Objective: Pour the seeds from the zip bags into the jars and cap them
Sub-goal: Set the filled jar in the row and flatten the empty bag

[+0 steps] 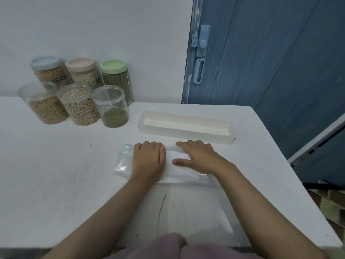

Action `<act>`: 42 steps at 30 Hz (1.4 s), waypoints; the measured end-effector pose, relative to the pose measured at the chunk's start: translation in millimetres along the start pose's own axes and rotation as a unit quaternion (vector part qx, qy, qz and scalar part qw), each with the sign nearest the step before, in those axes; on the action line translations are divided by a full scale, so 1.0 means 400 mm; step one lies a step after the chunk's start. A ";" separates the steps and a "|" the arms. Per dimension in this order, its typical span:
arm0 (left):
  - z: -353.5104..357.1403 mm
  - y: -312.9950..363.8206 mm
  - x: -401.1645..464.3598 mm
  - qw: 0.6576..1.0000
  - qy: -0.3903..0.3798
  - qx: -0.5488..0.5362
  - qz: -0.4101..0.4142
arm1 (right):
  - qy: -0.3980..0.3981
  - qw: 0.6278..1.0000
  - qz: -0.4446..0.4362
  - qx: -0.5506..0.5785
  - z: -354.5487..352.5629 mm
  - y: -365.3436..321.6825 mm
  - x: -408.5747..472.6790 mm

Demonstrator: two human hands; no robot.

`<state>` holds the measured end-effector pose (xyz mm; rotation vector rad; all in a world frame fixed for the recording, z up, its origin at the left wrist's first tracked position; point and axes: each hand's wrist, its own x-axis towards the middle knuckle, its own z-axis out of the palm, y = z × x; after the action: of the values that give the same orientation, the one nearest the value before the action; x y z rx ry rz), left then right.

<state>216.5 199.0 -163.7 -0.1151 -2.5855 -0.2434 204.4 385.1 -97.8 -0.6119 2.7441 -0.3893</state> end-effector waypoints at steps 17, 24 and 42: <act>-0.135 0.057 0.155 0.977 0.098 -0.156 0.106 | 0.255 0.964 -0.017 0.071 -0.150 0.013 -0.064; -0.153 0.083 0.331 0.967 0.127 -0.177 0.130 | 0.394 0.916 -0.082 -0.014 -0.295 0.081 0.037; 0.003 0.017 0.338 0.979 -0.101 -0.120 0.131 | 0.233 0.971 -0.010 0.059 -0.174 0.157 0.134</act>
<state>101.3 210.6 -93.2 -0.5926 -2.6925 -0.4658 111.1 429.3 -66.5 -0.5762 3.1232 -0.7844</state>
